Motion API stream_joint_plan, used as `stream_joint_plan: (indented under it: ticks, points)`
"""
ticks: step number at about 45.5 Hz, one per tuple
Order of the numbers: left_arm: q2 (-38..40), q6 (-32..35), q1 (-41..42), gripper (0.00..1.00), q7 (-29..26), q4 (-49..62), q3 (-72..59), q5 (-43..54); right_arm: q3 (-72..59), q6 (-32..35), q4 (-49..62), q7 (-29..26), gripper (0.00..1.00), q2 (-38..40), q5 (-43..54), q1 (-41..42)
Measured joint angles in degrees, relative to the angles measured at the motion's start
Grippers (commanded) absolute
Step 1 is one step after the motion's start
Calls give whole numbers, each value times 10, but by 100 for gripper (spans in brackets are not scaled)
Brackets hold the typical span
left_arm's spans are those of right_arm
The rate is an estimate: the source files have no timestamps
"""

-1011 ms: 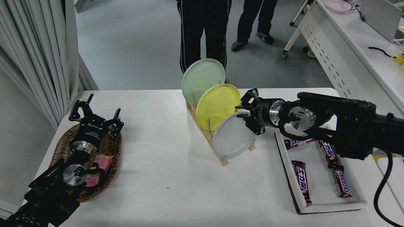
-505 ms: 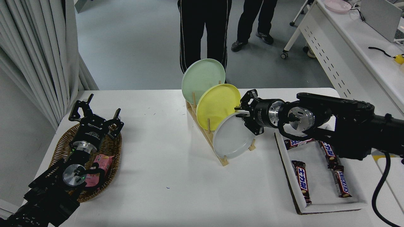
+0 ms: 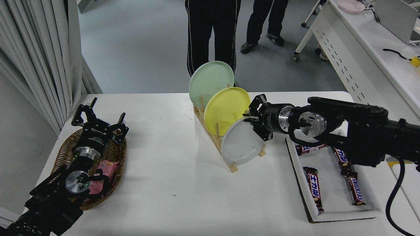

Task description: Place the plate on the table

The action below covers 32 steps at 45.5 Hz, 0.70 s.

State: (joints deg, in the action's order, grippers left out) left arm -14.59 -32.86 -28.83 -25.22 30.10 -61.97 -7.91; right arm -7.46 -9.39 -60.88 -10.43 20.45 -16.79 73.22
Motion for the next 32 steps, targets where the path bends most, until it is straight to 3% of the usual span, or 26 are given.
stream_joint_plan:
  ticks: [32]
  points:
    - [0,0,0,100,0,0,0,0,0,0,1,0,5,-5,1,0]
